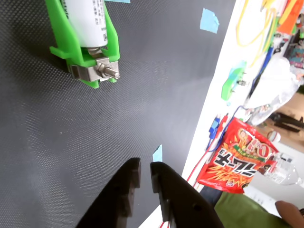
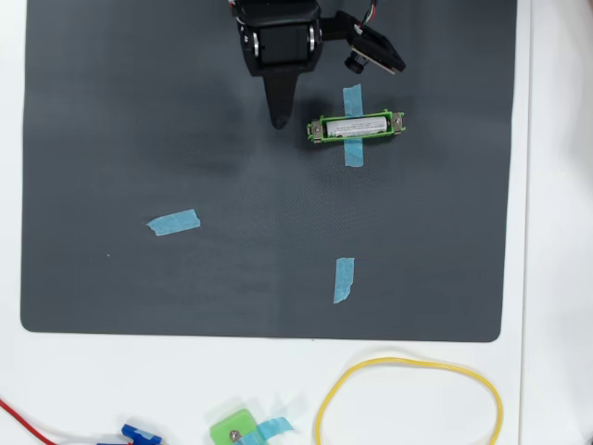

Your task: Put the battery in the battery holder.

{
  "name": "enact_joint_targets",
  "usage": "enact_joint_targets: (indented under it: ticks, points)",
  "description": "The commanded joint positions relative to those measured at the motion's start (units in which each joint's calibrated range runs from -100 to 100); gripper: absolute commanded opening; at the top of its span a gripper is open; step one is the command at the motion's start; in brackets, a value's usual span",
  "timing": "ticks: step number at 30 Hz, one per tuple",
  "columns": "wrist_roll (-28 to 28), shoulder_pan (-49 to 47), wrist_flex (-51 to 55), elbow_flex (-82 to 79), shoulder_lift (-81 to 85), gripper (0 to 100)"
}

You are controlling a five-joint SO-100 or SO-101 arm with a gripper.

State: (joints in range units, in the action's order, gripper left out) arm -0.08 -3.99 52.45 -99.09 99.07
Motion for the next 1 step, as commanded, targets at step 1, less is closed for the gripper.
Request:
enact_joint_targets:
  ticks: [1]
  points:
    - [0.1, 1.2, 0.3, -0.2, 0.4, 0]
